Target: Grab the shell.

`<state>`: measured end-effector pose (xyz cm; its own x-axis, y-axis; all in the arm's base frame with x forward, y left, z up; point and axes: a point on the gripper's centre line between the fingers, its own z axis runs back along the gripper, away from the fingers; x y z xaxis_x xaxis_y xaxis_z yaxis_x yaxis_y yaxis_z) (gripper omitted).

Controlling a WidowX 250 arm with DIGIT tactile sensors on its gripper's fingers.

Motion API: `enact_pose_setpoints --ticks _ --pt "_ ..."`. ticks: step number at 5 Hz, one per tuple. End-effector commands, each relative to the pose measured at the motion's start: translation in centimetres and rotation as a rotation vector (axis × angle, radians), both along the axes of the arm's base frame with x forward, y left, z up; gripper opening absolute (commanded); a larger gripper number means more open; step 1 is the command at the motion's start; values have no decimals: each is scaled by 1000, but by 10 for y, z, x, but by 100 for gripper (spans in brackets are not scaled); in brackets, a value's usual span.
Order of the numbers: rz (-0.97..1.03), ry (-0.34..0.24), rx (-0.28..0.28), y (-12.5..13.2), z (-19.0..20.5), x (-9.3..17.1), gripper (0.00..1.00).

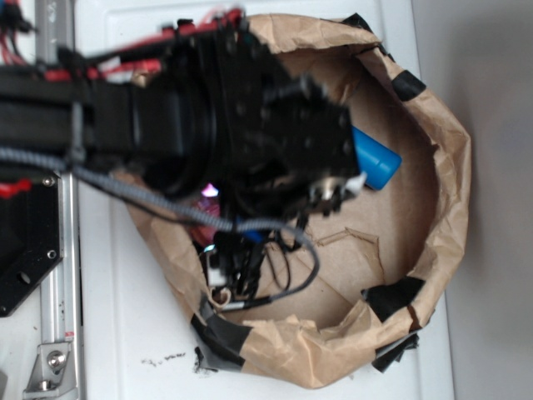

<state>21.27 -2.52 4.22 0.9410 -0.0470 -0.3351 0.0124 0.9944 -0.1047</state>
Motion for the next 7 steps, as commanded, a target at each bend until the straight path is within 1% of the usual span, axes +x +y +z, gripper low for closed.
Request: enact_pose_setpoints --ticks 1,2,3,4,5,6,7 --pt "-216 -132 26 -25 -21 -23 100" --pt "-211 -156 96 -8 -31 -22 100" --pt "-139 -193 141 13 -28 -13 0" --pt "-75 -232 144 33 -14 5 0" --pt "33 -298 149 61 17 29 0" --pt "170 -395 119 88 54 40 0" --pt "225 -443 92 92 77 43 0"
